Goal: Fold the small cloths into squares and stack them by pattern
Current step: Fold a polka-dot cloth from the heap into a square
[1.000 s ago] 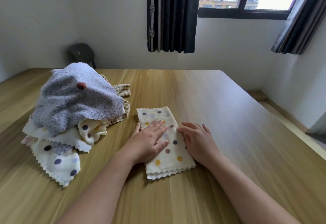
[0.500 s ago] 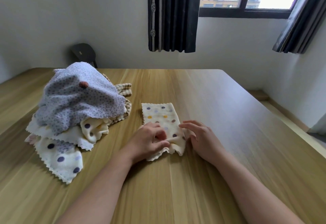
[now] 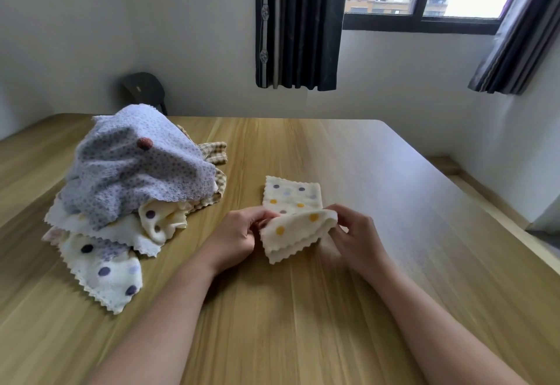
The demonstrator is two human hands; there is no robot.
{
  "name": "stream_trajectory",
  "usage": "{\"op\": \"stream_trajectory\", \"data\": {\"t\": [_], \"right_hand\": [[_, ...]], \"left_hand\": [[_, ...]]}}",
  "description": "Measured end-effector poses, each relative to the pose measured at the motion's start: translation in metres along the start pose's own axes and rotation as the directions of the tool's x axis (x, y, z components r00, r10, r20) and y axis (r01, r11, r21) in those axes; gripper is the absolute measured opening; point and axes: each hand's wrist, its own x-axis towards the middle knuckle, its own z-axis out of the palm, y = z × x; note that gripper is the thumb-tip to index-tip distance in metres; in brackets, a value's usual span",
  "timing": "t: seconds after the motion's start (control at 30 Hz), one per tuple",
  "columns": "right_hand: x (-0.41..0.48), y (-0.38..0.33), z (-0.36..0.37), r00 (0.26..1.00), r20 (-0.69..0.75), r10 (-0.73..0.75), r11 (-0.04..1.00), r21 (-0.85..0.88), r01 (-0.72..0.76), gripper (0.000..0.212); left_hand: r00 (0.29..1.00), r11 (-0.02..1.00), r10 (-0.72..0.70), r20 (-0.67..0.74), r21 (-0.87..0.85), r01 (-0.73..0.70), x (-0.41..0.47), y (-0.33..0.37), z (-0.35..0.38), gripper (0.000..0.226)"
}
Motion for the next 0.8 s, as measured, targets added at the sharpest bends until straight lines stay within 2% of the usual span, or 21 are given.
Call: {"op": "stream_trajectory", "data": {"t": [0.03,0.1,0.2,0.27,0.4,0.47,0.6,0.8], "right_hand": [[0.0,-0.001,0.0,1.0,-0.013,0.019,1.0,0.022,-0.019,0.02],[0.0,-0.004,0.001,0.999,-0.027,0.033,0.998,0.062,-0.032,0.021],[0.001,-0.012,0.002,0.999,-0.039,0.028,0.996,0.09,-0.024,0.034],[0.002,-0.013,0.003,0.997,-0.044,0.067,0.99,0.123,-0.062,0.043],[0.013,-0.012,0.009,0.974,-0.068,0.215,0.972,0.108,-0.207,0.026],[0.025,-0.01,0.01,0.944,-0.058,0.325,0.945,0.054,-0.322,0.022],[0.053,-0.012,0.015,0.884,-0.04,0.465,0.877,-0.117,-0.466,0.025],[0.078,-0.008,0.023,0.794,-0.108,0.598,0.683,-0.45,-0.575,0.031]], "left_hand": [[1.0,1.0,0.003,0.028,0.03,-0.004,0.0,-0.002,0.0,0.067],[0.999,0.996,0.006,0.033,0.089,-0.009,0.0,-0.005,0.002,0.059],[0.998,0.997,0.035,-0.052,0.067,-0.031,0.002,-0.004,0.008,0.029],[0.992,0.999,0.005,-0.126,0.039,0.0,0.004,0.001,0.011,0.014],[0.952,0.991,-0.11,-0.286,0.043,0.128,0.016,0.009,0.015,0.029],[0.936,0.982,-0.163,-0.313,0.042,0.185,0.025,0.014,0.016,0.025],[0.878,0.898,-0.354,-0.322,0.145,0.415,0.053,0.015,0.019,0.023],[0.822,0.726,-0.437,-0.364,0.398,0.562,0.082,0.019,0.022,0.028]]}}
